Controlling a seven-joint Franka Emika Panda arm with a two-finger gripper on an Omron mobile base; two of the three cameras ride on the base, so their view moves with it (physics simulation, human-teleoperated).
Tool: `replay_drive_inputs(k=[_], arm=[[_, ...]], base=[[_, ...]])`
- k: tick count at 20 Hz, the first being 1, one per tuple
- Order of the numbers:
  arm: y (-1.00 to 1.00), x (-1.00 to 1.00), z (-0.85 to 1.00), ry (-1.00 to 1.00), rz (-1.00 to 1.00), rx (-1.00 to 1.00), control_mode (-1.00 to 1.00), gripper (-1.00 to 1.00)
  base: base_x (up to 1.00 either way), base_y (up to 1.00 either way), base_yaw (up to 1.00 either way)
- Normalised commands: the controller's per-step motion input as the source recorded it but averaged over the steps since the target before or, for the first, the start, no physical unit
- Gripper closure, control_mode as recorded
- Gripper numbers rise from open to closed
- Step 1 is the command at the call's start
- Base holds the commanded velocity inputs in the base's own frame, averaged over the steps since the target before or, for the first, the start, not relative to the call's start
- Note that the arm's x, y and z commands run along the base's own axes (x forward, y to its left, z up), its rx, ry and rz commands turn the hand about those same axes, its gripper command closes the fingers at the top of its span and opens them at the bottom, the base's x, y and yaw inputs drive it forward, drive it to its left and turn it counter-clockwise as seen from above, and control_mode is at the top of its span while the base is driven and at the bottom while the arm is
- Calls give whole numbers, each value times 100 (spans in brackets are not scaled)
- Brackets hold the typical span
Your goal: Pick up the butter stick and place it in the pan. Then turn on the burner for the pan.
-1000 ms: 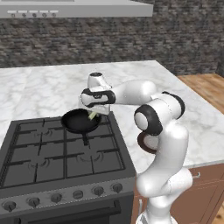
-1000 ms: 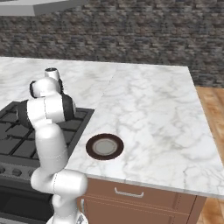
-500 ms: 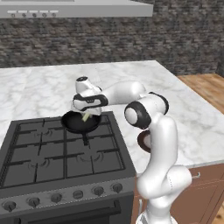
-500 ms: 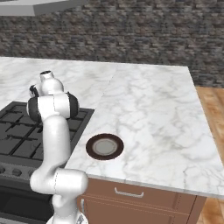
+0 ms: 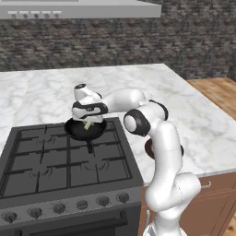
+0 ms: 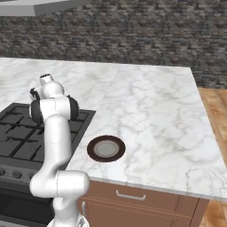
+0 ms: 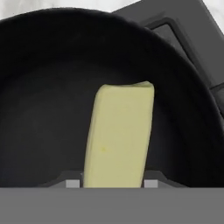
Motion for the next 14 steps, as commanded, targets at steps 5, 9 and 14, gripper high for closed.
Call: replay_drive_inputs(k=[5,9,14], arm=[[0,1,-32,5,0,0,-100,100],[0,1,-29,4,0,0,-100,-100],[2,0,6,0,0,0,-100,-100]], base=[[0,0,0],[0,0,0],[0,0,0]])
